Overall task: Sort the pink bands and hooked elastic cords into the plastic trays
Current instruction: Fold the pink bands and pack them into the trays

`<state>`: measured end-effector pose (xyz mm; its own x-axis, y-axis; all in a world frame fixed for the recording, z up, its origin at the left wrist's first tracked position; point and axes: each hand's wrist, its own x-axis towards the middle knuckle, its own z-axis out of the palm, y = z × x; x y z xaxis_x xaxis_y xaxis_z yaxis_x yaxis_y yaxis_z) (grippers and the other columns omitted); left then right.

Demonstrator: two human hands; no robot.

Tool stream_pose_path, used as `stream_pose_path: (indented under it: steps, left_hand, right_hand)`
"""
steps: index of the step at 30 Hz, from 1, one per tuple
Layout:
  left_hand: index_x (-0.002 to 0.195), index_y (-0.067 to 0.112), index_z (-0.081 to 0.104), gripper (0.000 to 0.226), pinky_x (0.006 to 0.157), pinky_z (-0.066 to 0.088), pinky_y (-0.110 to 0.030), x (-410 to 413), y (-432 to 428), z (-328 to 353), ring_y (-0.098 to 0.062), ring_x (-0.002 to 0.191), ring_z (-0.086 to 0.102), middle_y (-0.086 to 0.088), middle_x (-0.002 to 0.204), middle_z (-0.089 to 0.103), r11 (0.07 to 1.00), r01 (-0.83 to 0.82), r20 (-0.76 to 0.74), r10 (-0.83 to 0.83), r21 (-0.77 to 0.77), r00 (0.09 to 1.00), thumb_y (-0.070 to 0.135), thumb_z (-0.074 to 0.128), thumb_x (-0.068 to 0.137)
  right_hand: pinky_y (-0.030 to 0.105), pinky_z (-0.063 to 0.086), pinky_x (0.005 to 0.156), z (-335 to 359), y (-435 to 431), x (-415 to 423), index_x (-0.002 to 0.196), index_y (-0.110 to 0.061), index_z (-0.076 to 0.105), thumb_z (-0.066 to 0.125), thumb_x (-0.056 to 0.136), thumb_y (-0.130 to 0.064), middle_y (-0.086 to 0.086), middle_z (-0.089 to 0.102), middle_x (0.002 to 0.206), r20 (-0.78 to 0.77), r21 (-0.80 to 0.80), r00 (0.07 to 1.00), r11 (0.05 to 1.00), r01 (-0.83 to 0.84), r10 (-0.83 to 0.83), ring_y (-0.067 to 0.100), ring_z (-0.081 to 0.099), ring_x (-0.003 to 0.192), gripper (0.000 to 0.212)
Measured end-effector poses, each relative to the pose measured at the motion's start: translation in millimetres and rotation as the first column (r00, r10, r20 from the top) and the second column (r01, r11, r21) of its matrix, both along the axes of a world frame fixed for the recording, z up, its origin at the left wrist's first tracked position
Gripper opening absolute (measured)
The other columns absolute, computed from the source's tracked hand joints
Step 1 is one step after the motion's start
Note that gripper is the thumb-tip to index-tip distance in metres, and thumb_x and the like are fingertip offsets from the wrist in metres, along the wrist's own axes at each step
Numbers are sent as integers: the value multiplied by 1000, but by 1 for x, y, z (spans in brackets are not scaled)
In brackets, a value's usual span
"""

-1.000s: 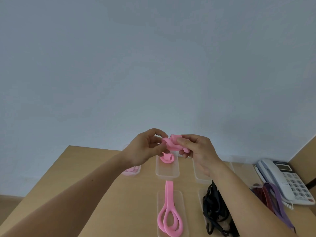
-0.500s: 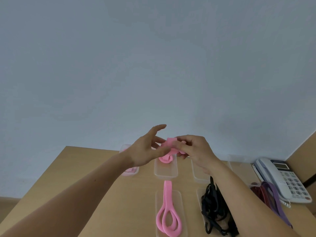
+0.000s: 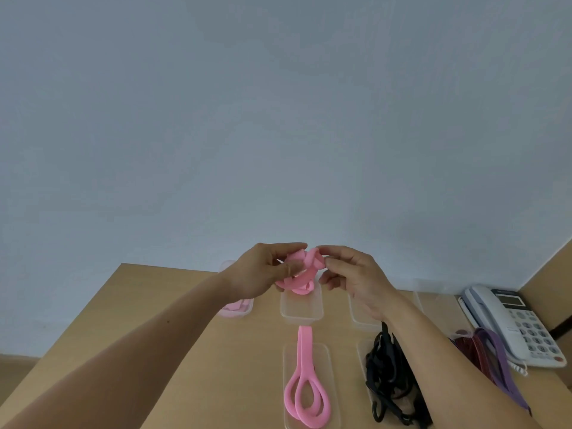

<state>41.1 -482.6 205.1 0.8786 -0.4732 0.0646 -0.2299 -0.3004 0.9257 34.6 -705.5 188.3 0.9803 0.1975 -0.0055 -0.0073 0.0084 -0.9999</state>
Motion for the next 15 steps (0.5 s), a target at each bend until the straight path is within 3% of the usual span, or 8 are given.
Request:
stream_pose_path:
  steps: [5,11,15]
  left_hand:
    - [136,25,57,41,87,56,-27,-1,7,-7,-17,104,66,9,120,68,998,-17,-20,18,54,1000,28,63,96]
    - [134,17,59,38,71,52,-19,-2,18,-13,-4,79,61,11,100,67,999,-31,-12,31,22,999,29,58,98]
    - [127,19,65,29,76,52,-31,-2,32,-16,-11,82,59,-11,105,69,993,59,-103,-69,-101,992,25,57,99]
  right_hand:
    - [24,51,59,-11,10,3,92,-9,72,70,88,-8,11,71,77,-21,-31,999,999,35,-36,19,65,66,5]
    - [21,46,53,-20,27,3,90,-7,67,72,87,-18,0,64,63,32,-162,993,980,113,-109,11,56,56,12]
    - [22,43,55,-21,37,3,88,-7,64,69,89,-12,6,64,68,-19,-84,997,993,76,-78,12,52,55,7]
